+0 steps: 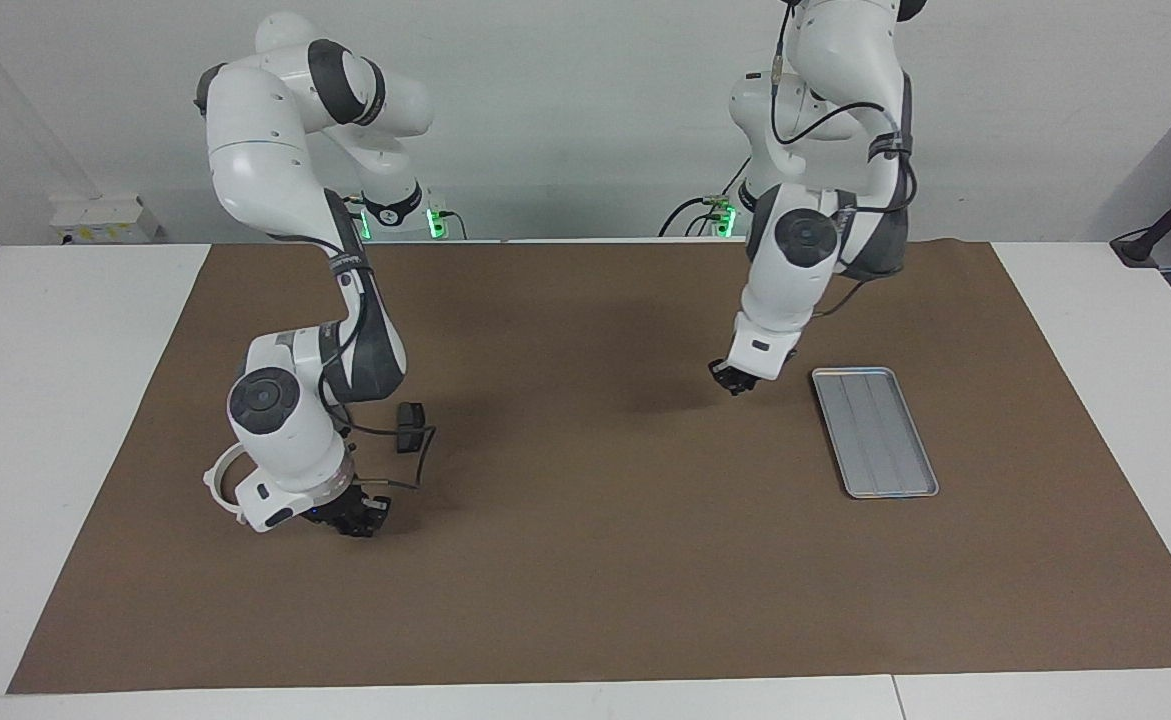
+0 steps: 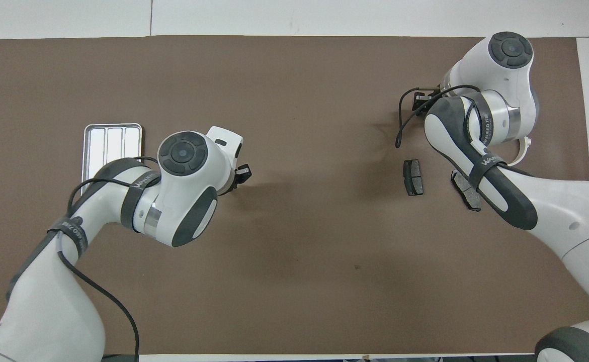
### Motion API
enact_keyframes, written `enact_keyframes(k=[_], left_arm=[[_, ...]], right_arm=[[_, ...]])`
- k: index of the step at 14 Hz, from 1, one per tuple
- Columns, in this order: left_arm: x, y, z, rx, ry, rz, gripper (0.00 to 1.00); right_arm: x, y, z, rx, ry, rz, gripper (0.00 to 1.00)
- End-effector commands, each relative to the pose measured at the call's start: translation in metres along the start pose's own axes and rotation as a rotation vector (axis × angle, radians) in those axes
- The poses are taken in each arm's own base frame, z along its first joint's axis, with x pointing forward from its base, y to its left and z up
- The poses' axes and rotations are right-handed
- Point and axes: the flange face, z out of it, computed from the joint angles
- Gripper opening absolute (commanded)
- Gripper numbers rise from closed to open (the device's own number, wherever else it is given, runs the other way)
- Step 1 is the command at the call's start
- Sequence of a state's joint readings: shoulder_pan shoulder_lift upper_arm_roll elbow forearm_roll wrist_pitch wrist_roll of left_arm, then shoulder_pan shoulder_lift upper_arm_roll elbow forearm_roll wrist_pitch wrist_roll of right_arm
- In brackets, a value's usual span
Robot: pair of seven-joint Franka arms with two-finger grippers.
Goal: Pick bearing gear from pile to tray
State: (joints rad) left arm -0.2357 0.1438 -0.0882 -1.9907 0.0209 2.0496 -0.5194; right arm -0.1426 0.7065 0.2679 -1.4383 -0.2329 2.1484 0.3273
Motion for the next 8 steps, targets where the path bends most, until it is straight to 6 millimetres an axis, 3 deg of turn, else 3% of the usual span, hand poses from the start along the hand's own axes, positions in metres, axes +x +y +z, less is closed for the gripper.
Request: enact_keyframes(k=[1, 4, 6, 7, 8], left_arm=[[0.019, -0.072, 0.0, 0.012, -0.021, 0.109, 0.19], [0.04, -0.139, 0.013, -0.013, 0.03, 0.177, 0.19], [0.043, -0.174, 0.029, -0.02, 0.054, 0.197, 0.19], [0.042, -0.179, 0.036, -0.02, 0.056, 0.199, 0.19], [0.041, -0.181, 0.039, -0.021, 0.059, 0.195, 0.19]], right_arm=[[-0.002, 0.004, 0.006, -0.009, -0.007, 0.016, 0.0], [-0.004, 0.004, 0.003, -0.023, -0.022, 0.008, 0.0], [-0.008, 0.0, -0.037, -0.064, -0.079, -0.002, 0.0], [-0.013, -0.011, -0.07, -0.087, -0.123, -0.011, 0.0], [-0.023, -0.034, -0.102, -0.102, -0.153, -0.038, 0.0]])
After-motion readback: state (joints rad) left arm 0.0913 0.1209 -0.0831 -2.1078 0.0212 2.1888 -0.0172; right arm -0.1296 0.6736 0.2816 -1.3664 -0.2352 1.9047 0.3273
